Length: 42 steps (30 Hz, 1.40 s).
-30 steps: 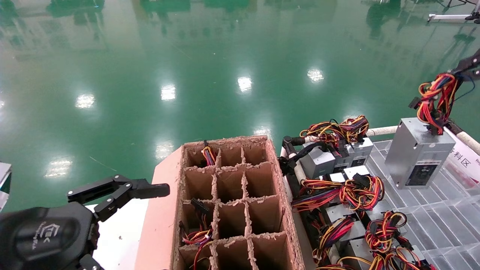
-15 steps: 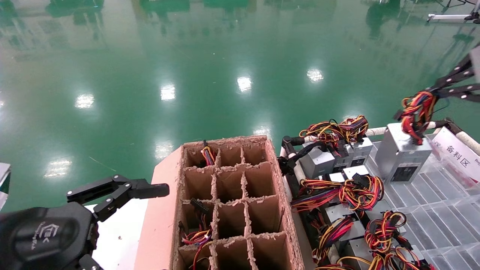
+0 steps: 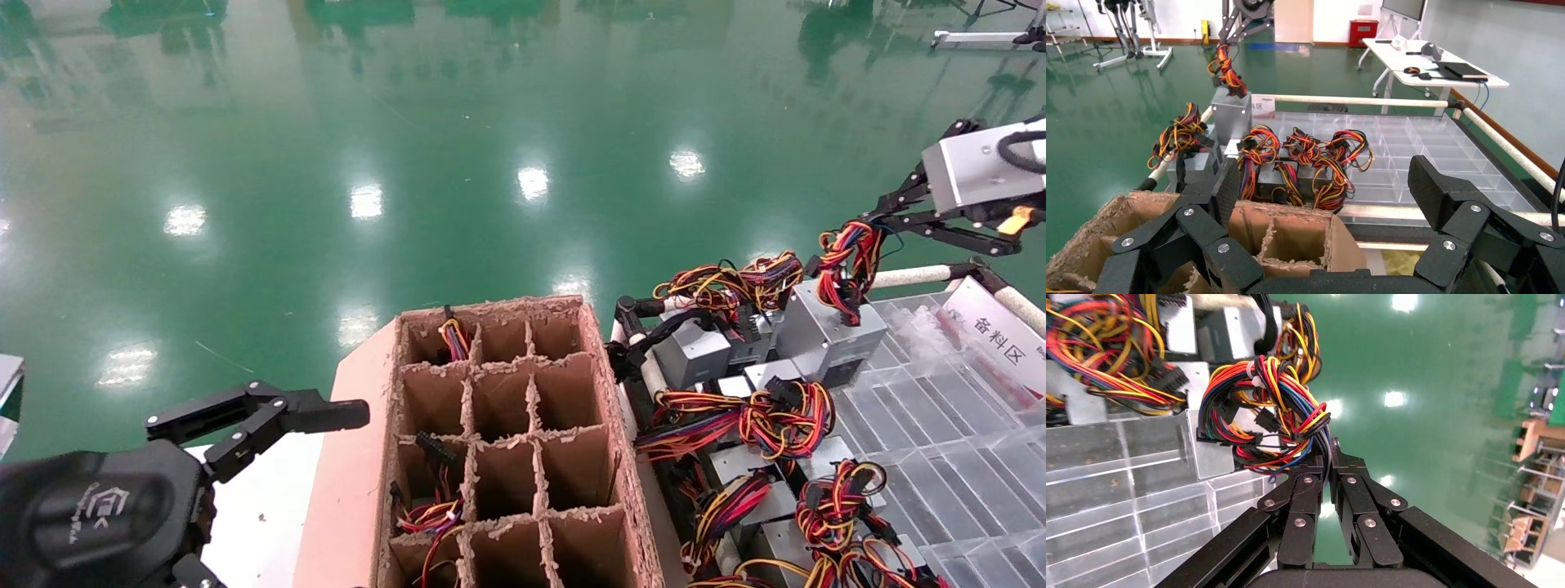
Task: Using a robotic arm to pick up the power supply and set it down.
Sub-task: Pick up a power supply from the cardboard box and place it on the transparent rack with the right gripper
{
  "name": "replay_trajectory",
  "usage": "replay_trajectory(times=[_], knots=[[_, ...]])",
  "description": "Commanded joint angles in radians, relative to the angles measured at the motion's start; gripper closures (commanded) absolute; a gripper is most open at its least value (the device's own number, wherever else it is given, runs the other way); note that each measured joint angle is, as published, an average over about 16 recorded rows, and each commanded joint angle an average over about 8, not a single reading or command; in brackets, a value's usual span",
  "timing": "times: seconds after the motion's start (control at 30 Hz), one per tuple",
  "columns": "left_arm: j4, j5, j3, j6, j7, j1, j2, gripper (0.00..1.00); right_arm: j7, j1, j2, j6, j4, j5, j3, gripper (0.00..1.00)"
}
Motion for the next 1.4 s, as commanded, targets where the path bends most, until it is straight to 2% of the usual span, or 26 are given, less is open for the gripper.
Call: replay_trajectory(times=[0.03, 0.3, 0.43, 0.87, 1.4], knots=[[0.0, 0.0, 0.0, 0.0, 0.0, 0.0, 0.0, 0.0, -0.002, -0.014, -0.002, 0.02, -0.003, 0.005, 0.004, 1.0], [0.0, 0.0, 0.0, 0.0, 0.0, 0.0, 0.0, 0.0, -0.01, -0.097, -0.006, 0.174, -0.019, 0.033, 0.022, 1.0], [0.0, 0.0, 0.0, 0.0, 0.0, 0.0, 0.0, 0.0, -0.013, -0.135, -0.007, 0.216, -0.017, 0.05, 0.035, 1.0], [0.0, 0.0, 0.0, 0.0, 0.0, 0.0, 0.0, 0.0, -0.022, -0.182, -0.004, 0.238, -0.007, 0.072, 0.05, 1.0], [0.0, 0.0, 0.0, 0.0, 0.0, 0.0, 0.0, 0.0, 0.007, -0.216, 0.0, 0.2, -0.009, 0.084, 0.059, 1.0]])
